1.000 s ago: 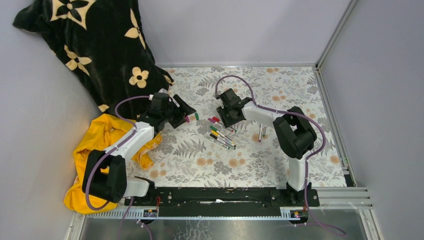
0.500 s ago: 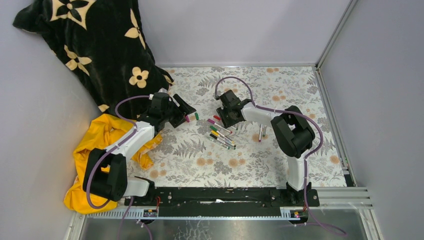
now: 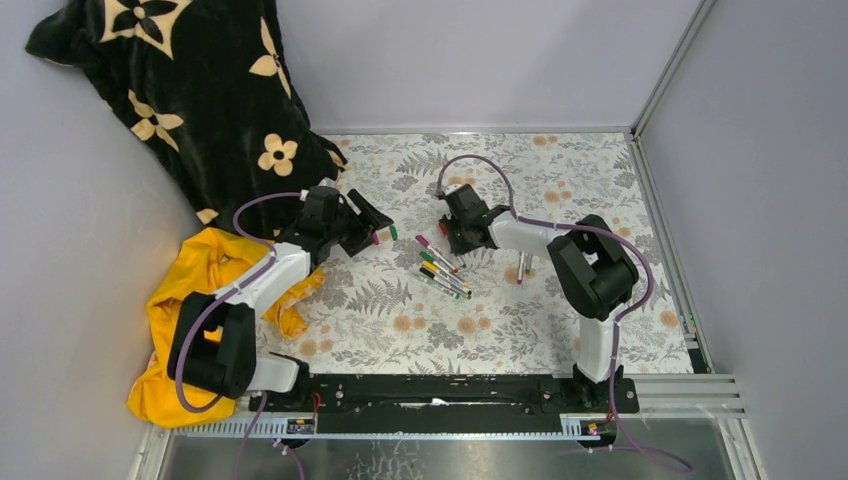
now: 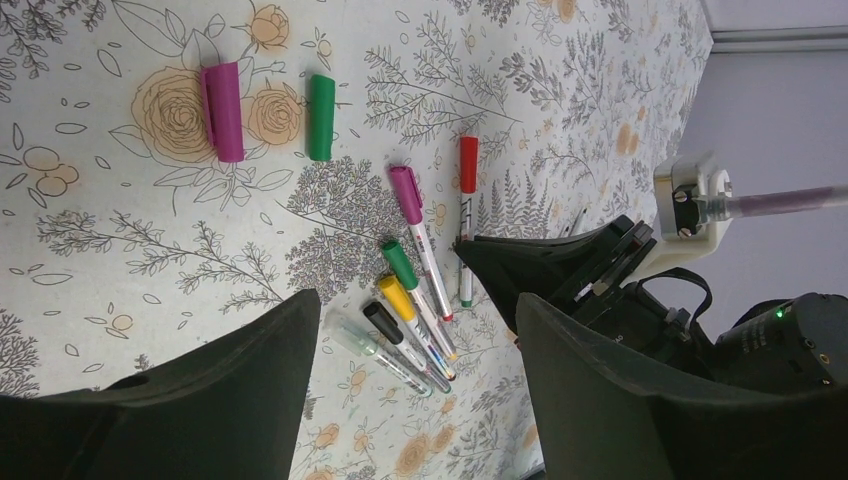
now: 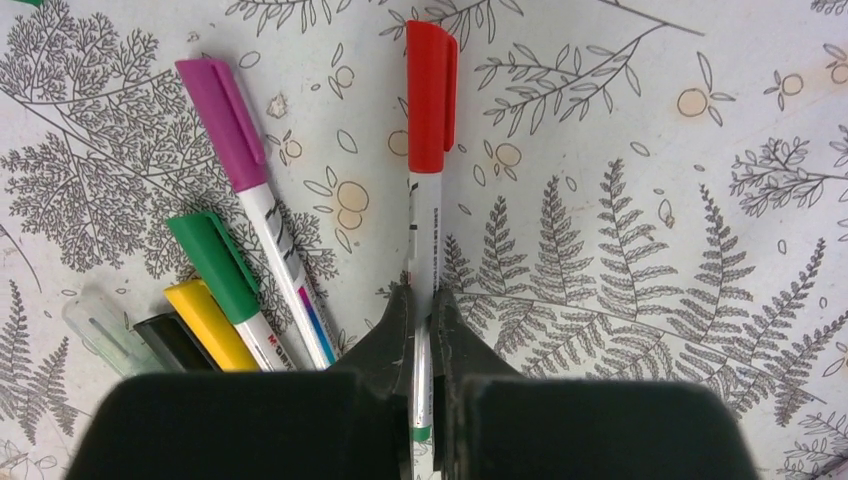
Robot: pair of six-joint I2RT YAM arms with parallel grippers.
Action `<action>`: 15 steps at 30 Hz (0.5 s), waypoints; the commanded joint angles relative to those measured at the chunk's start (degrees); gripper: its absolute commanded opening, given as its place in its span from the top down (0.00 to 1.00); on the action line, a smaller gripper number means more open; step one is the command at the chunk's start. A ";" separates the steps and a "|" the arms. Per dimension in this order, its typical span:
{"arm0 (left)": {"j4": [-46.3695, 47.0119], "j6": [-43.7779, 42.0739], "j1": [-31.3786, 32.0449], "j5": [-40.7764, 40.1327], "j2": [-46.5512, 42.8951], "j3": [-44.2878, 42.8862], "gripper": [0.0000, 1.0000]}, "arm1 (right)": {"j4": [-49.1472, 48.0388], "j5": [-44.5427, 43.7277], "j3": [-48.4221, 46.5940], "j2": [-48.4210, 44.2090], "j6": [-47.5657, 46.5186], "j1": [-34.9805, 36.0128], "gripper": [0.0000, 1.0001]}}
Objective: Open the pen caps
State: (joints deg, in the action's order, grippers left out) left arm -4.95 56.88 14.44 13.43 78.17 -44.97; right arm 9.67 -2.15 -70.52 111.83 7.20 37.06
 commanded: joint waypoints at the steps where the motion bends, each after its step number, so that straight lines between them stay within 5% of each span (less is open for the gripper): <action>1: 4.43 -0.09 -0.42 2.63 1.32 0.39 0.21 | 6.35 1.98 1.96 -2.73 1.56 0.13 1.00; 15: 8.36 1.14 6.20 5.83 9.83 -7.19 0.22 | 9.33 6.99 -0.49 -12.48 3.95 1.68 1.00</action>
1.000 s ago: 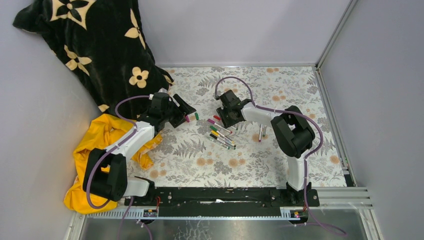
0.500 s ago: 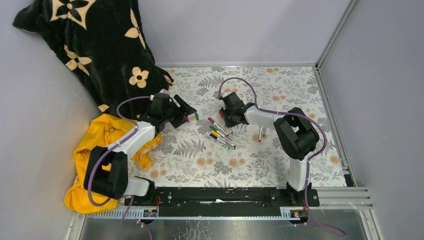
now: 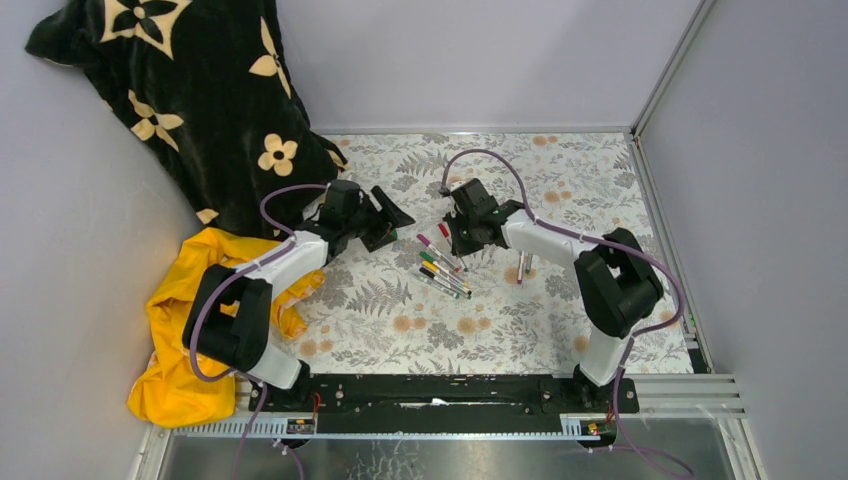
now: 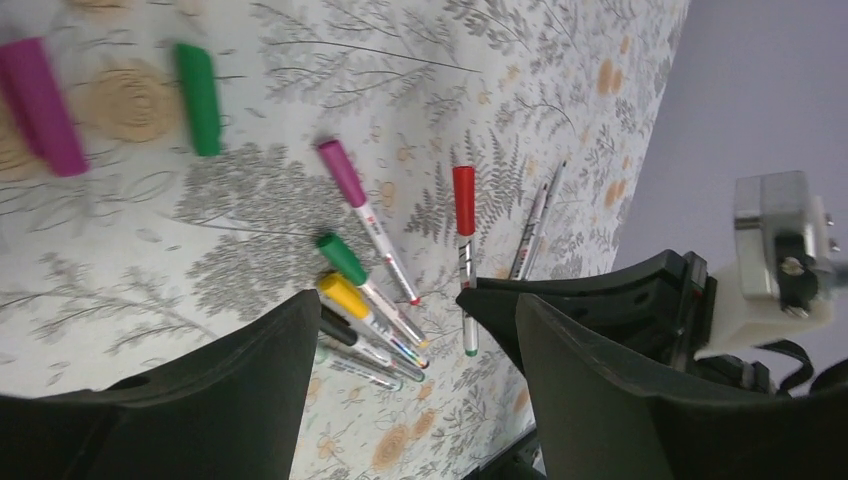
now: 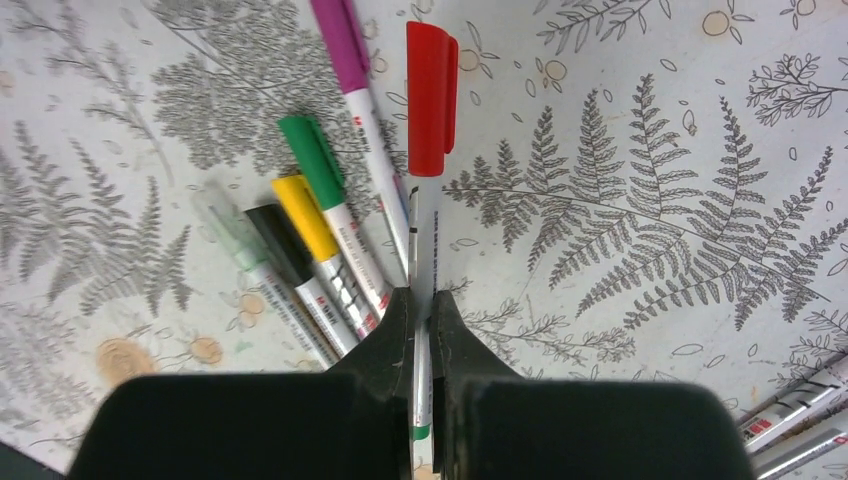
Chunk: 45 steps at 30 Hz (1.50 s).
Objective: Open the pen caps
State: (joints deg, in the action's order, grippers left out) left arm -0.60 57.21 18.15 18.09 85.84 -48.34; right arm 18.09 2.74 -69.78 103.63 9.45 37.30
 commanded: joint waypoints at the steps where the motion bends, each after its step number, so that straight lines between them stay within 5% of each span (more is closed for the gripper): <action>1: 4.21 1.15 3.01 1.04 2.76 -4.31 0.22 | 0.98 2.32 -1.31 -4.60 1.98 1.72 1.00; 24: 7.47 6.23 9.93 -2.44 10.60 -8.26 0.29 | -2.01 4.21 3.06 -12.52 6.58 5.07 1.00; 29: 7.58 6.41 9.96 -3.03 10.24 -8.55 0.37 | -2.51 4.14 4.07 -13.58 7.10 5.32 1.00; 32: 7.91 6.51 9.97 -3.06 10.27 -8.45 0.52 | -2.53 3.93 4.25 -13.89 7.24 5.34 1.00; 45: 8.73 6.25 10.15 -1.84 10.85 -8.35 0.58 | -2.70 4.02 2.76 -13.06 7.33 5.49 1.00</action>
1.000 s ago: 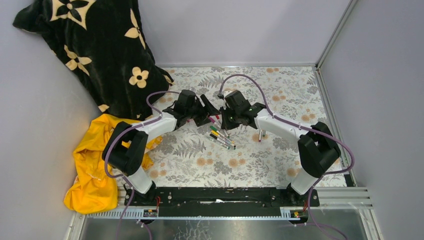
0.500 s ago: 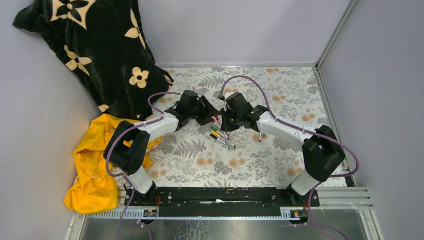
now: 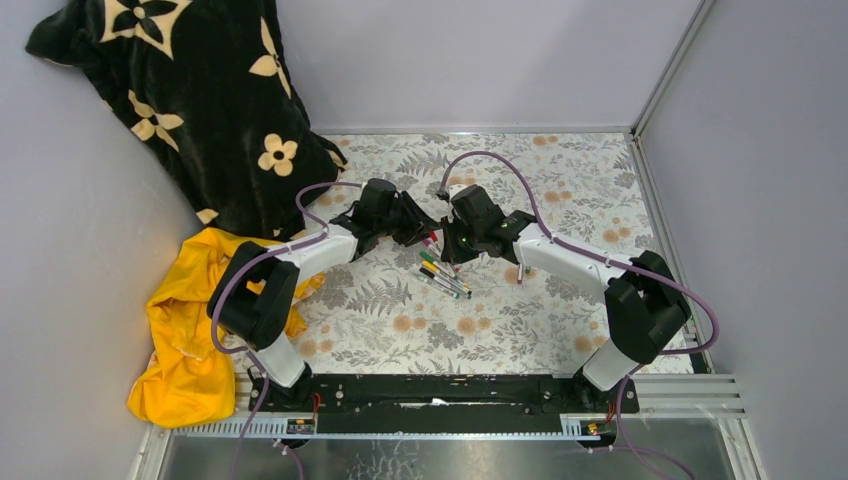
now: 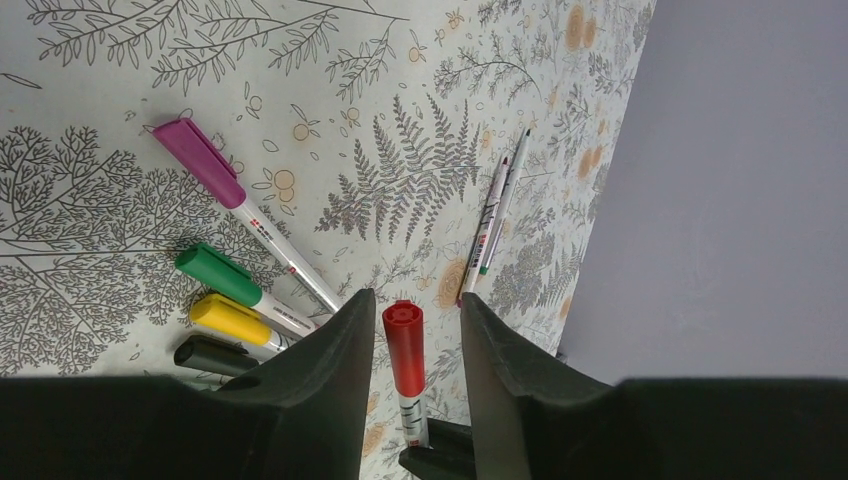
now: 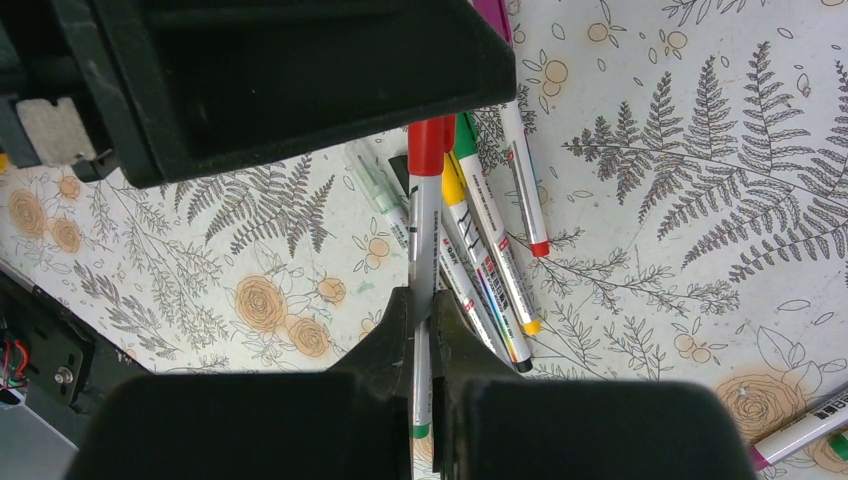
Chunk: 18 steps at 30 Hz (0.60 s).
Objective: Open the pen caps
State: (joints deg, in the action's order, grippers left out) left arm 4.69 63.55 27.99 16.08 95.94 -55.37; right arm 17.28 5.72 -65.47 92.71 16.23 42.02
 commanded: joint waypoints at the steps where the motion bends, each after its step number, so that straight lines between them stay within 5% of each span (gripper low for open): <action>1: 3.56 -0.09 0.38 0.25 0.75 -1.17 0.59 | -1.90 1.05 -1.63 -1.99 0.49 0.79 1.00; 9: 4.37 -0.09 0.66 1.07 0.89 -1.16 0.73 | -1.81 0.88 -2.12 -1.83 0.56 0.80 1.00; 13: 4.98 -0.42 0.81 1.74 0.96 -1.05 1.00 | -2.15 0.37 -1.69 -2.30 0.60 0.86 1.00; 18: 5.24 -0.62 0.93 1.22 0.08 -0.42 1.00 | -2.17 -0.01 -1.48 -2.73 0.57 0.83 1.00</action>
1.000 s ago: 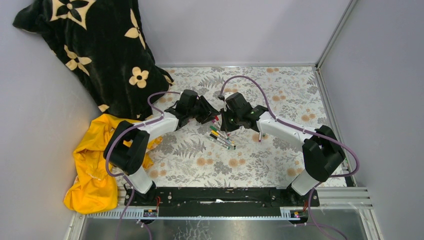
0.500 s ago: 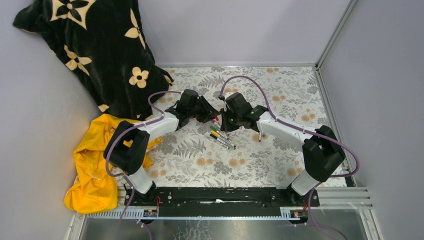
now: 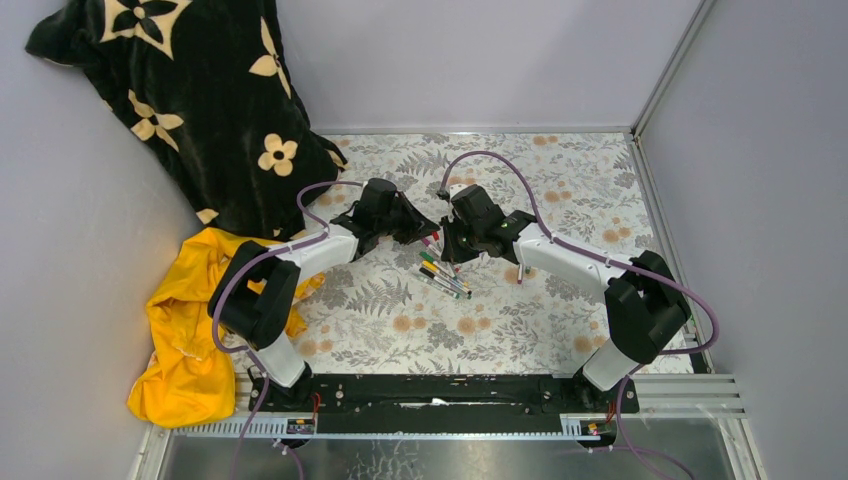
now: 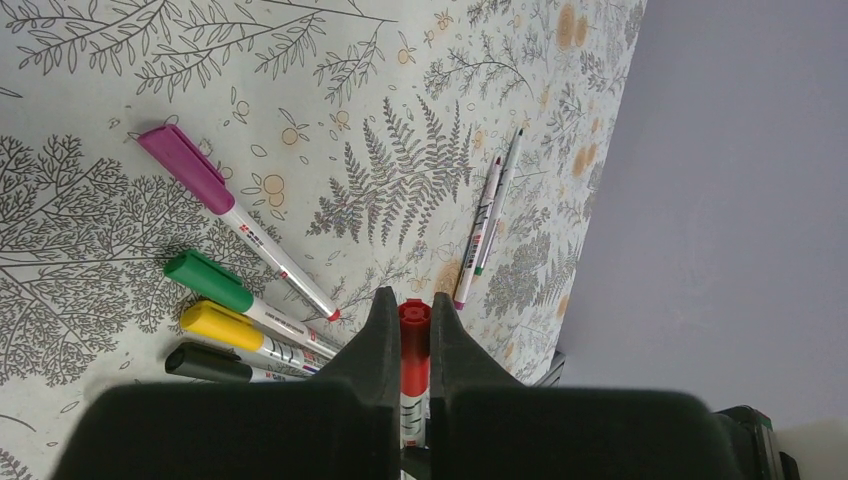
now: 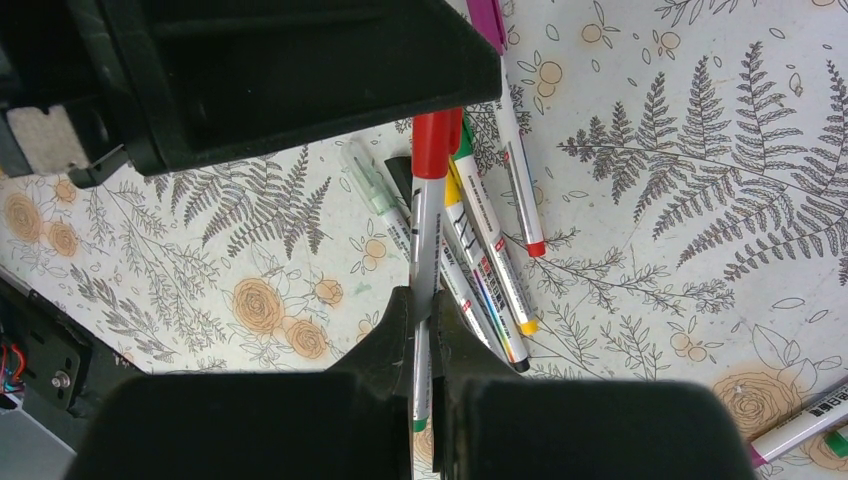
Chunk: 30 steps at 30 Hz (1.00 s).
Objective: Open the pen caps
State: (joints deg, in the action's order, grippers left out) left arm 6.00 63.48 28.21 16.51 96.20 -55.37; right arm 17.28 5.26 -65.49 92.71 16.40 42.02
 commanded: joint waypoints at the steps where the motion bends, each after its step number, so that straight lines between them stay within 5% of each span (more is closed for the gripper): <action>1: 3.93 -0.55 0.71 0.60 -0.43 -0.36 1.00 | -2.43 0.31 -1.29 -3.02 0.43 0.79 0.99; 7: 2.27 -0.53 0.71 0.43 -1.66 -1.29 1.00 | -4.68 -0.47 0.30 -4.72 0.88 0.81 0.66; 15: 2.00 0.21 0.89 0.85 -3.63 -1.02 1.00 | -4.45 -0.19 -1.49 -2.63 0.61 0.78 0.61; 24: 1.12 0.24 0.89 1.12 -5.83 -0.99 1.00 | -6.50 -0.78 -0.79 -1.52 0.63 0.81 0.64; 28: 0.55 0.24 0.89 -0.06 -5.75 -0.67 1.00 | -6.46 -0.82 -0.88 -1.02 0.85 0.85 0.97; 30: -0.06 -0.10 0.77 -2.05 -5.64 -0.62 1.00 | -6.91 -0.96 0.34 -1.53 1.38 0.86 1.00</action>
State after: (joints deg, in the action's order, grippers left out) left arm 5.89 63.53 28.84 16.40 91.66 -55.37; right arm 12.95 4.51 -64.86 91.33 17.34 42.06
